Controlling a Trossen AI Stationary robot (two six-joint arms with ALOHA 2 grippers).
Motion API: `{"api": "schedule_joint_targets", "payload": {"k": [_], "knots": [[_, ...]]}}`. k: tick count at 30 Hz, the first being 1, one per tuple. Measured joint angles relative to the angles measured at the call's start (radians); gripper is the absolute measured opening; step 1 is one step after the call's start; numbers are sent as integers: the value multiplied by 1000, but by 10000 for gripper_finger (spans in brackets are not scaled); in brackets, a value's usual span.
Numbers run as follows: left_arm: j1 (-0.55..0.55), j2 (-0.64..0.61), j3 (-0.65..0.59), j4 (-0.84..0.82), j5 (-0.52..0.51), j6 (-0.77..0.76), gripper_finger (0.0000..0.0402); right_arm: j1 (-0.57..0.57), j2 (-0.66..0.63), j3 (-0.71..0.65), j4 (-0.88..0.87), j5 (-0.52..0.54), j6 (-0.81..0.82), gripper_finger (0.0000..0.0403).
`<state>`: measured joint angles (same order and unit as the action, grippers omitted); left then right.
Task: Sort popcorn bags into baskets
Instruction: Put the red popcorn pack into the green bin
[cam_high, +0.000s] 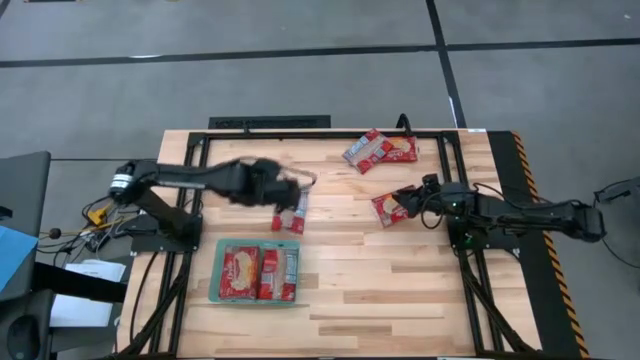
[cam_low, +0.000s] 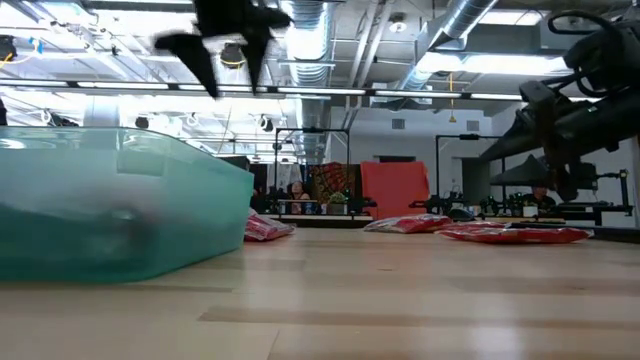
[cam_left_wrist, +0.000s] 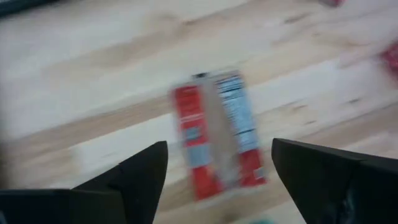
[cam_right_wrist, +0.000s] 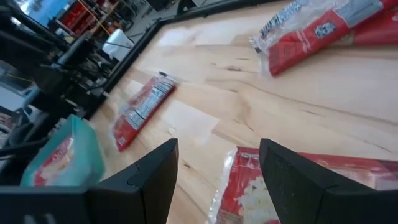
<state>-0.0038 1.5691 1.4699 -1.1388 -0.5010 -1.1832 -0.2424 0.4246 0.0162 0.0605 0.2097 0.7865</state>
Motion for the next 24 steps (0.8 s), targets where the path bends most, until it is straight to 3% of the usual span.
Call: {"api": "schedule_joint_targets", "payload": {"k": [5, 12, 16, 24], "knots": [[135, 1, -204, 325, 196, 112, 279, 0, 33, 1, 2, 1, 0, 249], [232, 2, -449, 497, 292, 94, 279, 0, 41, 2, 3, 1, -10, 249], [260, 2, -555, 742, 389, 101, 279, 0, 41, 2, 3, 1, -32, 249], [279, 2, -693, 926, 393, 54, 279, 0, 41, 3, 3, 1, -35, 249]]}}
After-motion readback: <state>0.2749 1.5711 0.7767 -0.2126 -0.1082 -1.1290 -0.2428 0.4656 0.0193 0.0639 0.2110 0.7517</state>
